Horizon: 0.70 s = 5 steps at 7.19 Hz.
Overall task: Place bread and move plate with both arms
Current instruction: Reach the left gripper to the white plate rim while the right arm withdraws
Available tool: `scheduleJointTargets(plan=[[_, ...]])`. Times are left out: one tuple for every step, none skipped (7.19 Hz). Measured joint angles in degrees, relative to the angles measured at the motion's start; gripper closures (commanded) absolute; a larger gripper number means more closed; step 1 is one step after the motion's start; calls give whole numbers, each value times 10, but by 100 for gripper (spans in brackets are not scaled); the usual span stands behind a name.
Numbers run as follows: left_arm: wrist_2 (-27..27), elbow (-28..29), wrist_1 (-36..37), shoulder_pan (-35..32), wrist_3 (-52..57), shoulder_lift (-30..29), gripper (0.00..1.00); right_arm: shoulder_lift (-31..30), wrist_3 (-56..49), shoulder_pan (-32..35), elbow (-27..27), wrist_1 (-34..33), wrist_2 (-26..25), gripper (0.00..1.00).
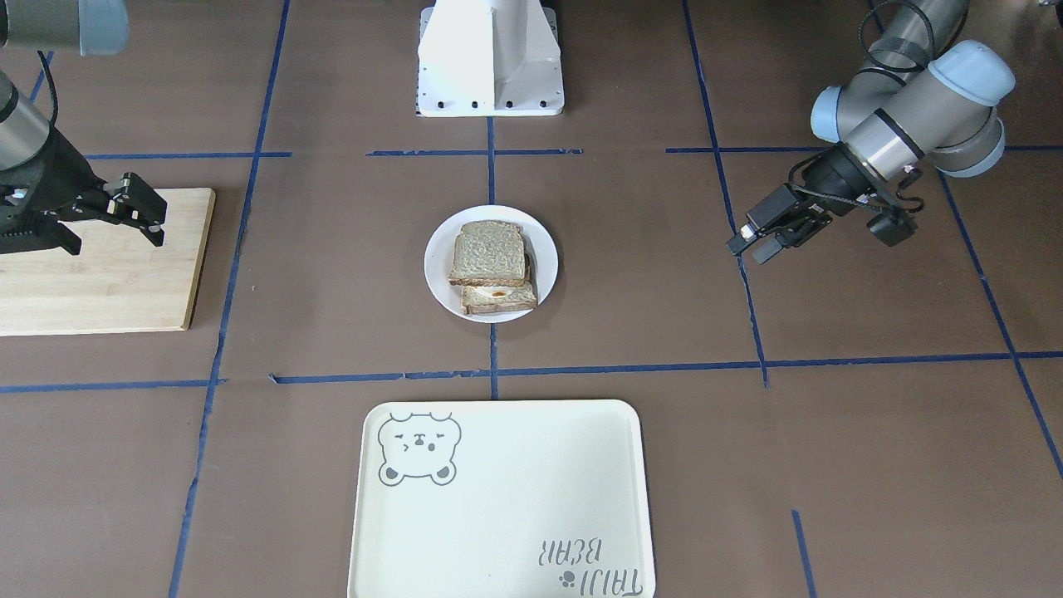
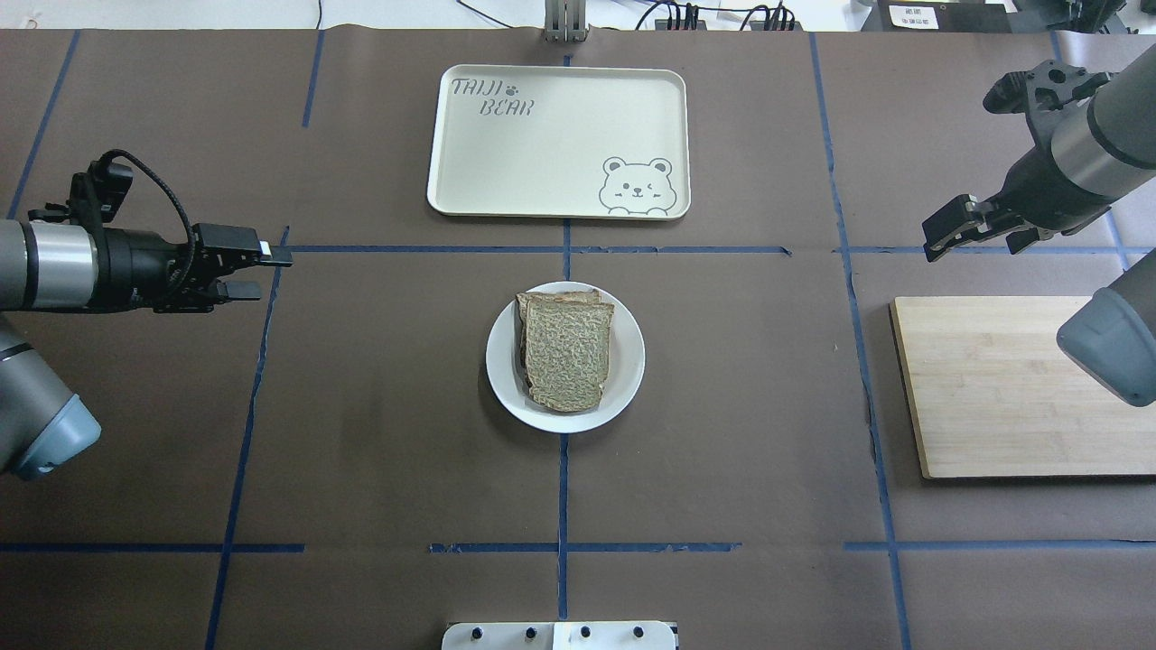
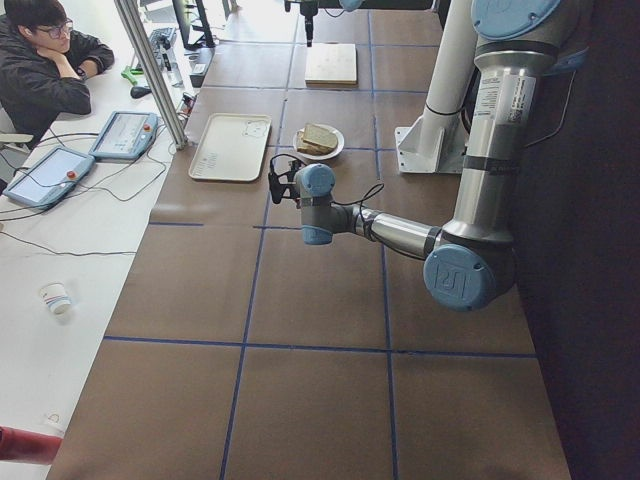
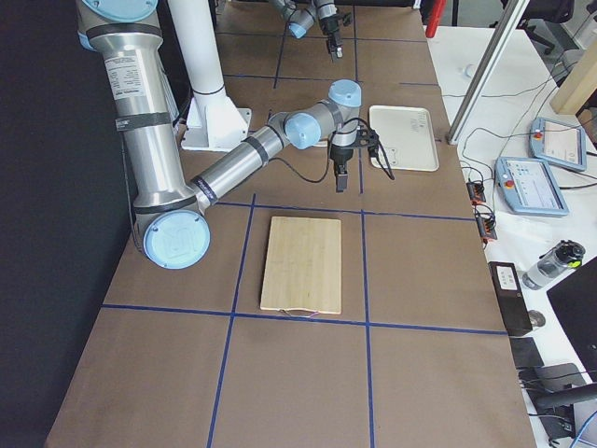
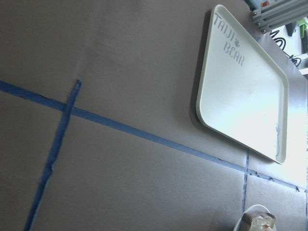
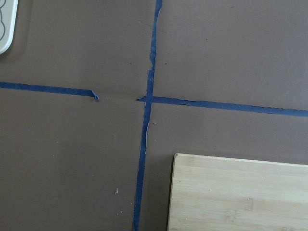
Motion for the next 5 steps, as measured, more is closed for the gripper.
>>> scheduleJointTargets(plan=[[23, 1, -4, 22, -22, -16, 44, -2, -2, 9, 0, 0, 14, 0], [66, 4, -5, 59, -49, -38, 44, -3, -7, 17, -1, 0, 26, 0], [119, 8, -9, 104, -71, -59, 44, -5, -13, 26, -2, 0, 36, 0], [158, 16, -21, 142, -81, -72, 47, -6, -17, 31, -3, 0, 41, 0], [180, 34, -36, 169, -85, -83, 49, -7, -20, 34, -3, 0, 43, 0]])
